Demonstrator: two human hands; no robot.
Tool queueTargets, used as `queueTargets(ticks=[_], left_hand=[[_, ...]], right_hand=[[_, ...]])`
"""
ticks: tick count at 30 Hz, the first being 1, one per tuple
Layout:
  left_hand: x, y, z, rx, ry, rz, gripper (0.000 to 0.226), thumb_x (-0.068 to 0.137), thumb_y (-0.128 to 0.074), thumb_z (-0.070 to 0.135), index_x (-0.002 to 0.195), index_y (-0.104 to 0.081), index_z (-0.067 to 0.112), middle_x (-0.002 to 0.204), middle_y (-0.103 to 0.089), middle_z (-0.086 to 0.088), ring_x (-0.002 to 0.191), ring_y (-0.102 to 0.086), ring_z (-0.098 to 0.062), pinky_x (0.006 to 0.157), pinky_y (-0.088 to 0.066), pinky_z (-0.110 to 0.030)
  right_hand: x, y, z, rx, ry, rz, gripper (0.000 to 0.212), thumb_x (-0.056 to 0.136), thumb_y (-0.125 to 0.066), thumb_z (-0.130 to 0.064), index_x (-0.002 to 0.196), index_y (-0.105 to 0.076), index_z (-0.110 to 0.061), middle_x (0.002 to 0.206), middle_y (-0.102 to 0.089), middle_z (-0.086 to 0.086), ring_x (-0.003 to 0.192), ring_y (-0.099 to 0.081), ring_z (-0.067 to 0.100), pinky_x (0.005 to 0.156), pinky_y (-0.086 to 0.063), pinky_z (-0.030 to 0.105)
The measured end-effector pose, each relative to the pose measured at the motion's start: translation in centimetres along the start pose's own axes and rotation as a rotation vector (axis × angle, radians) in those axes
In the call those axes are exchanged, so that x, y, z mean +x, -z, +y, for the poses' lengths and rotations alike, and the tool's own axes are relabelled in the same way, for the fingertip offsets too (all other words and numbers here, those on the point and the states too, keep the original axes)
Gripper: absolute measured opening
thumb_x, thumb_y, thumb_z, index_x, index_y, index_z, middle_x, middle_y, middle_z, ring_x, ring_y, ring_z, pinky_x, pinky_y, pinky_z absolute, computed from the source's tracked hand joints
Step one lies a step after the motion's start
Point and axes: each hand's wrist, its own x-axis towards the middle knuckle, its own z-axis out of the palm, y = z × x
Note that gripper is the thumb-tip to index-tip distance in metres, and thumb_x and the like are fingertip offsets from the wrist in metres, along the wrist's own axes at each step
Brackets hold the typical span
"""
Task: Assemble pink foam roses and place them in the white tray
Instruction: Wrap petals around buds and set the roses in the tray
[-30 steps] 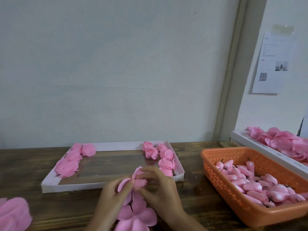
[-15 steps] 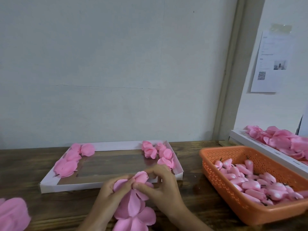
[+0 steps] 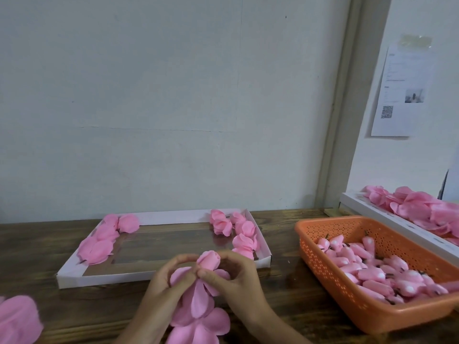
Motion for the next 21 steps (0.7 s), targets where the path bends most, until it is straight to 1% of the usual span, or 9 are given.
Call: queueTargets(ticks=[3,5,7,9,12,14,17,19,21], left_hand=[[0.1,0.5,-0.1,-0.005,0.053,0.032,0.023,0.089,-0.079,0.018,0.11,-0.078,0.008,0.104,-0.077,-0.025,0.101,-0.074,-0.04,0.086,-0.056,-0.041],[0.0,0.7,-0.1,-0.015,0.068,0.086,0.018,0.087,-0.076,0.017,0.103,-0.082,0.01,0.101,-0.078,-0.023,0.095,-0.077,-0.038,0.076,-0.063,-0.038],[0.1,0.9,-0.1,-0.016,0.054,0.153,0.018,0.08,-0.078,0.02,0.095,-0.084,0.012,0.097,-0.079,-0.021,0.091,-0.078,-0.036,0.077,-0.064,-0.04],[0.0,0.8,-0.1,0.009,0.033,0.188,0.017,0.077,-0.08,0.024,0.091,-0.085,0.015,0.094,-0.08,-0.018,0.088,-0.078,-0.032,0.082,-0.062,-0.043],[-0.3,0.5,0.1,0.063,-0.024,0.213,0.019,0.075,-0.082,0.028,0.087,-0.084,0.013,0.086,-0.08,-0.015,0.076,-0.074,-0.018,0.066,-0.058,-0.029],[-0.5,0.2,0.3,0.076,-0.075,0.218,0.005,0.081,-0.082,0.016,0.083,-0.083,0.012,0.084,-0.08,-0.015,0.071,-0.073,-0.013,0.059,-0.056,-0.02],[-0.6,-0.4,0.7,0.116,-0.177,0.218,0.014,0.082,-0.079,-0.001,0.08,-0.083,0.012,0.08,-0.079,-0.015,0.07,-0.074,-0.012,0.061,-0.057,-0.019],[-0.9,-0.9,1.1,0.135,-0.225,0.211,0.014,0.079,-0.08,0.0,0.079,-0.084,0.014,0.079,-0.079,-0.014,0.07,-0.075,-0.014,0.062,-0.058,-0.021],[-1.1,-1.2,1.4,0.135,-0.252,0.194,0.011,0.077,-0.081,0.007,0.081,-0.086,0.016,0.08,-0.08,-0.013,0.073,-0.077,-0.017,0.065,-0.06,-0.023]], right_hand=[[0.2,0.3,0.2,-0.008,-0.006,0.048,0.019,0.084,-0.084,-0.017,0.103,-0.079,-0.012,0.101,-0.08,0.013,0.097,-0.076,0.031,0.088,-0.06,0.051],[0.3,0.6,0.2,-0.009,-0.016,0.048,0.017,0.084,-0.084,-0.013,0.1,-0.079,-0.014,0.101,-0.08,0.012,0.096,-0.076,0.028,0.088,-0.058,0.051],[0.3,0.7,0.2,-0.001,-0.035,0.006,0.017,0.083,-0.085,-0.012,0.099,-0.079,-0.013,0.102,-0.08,0.013,0.094,-0.075,0.024,0.086,-0.058,0.047],[0.2,0.6,0.5,0.022,-0.066,-0.033,0.025,0.082,-0.087,-0.013,0.103,-0.077,-0.003,0.102,-0.079,0.017,0.094,-0.074,0.026,0.086,-0.058,0.048],[0.0,0.3,0.7,0.049,-0.086,-0.078,0.027,0.079,-0.088,-0.01,0.102,-0.076,-0.002,0.1,-0.078,0.018,0.094,-0.073,0.027,0.086,-0.059,0.045],[0.0,0.2,0.6,0.024,-0.067,-0.082,0.027,0.078,-0.09,-0.011,0.102,-0.078,-0.006,0.102,-0.078,0.013,0.095,-0.074,0.025,0.086,-0.059,0.04],[0.1,0.1,0.6,-0.004,-0.048,-0.064,0.031,0.076,-0.091,-0.012,0.104,-0.078,-0.006,0.106,-0.078,0.011,0.099,-0.075,0.025,0.087,-0.061,0.041],[0.1,0.1,0.6,-0.02,-0.055,-0.059,0.03,0.075,-0.092,-0.013,0.101,-0.078,-0.006,0.103,-0.079,0.012,0.097,-0.076,0.026,0.087,-0.061,0.046],[0.0,0.1,0.6,-0.045,-0.057,-0.053,0.027,0.075,-0.093,-0.014,0.097,-0.079,-0.009,0.099,-0.08,0.012,0.094,-0.076,0.025,0.086,-0.062,0.045]])
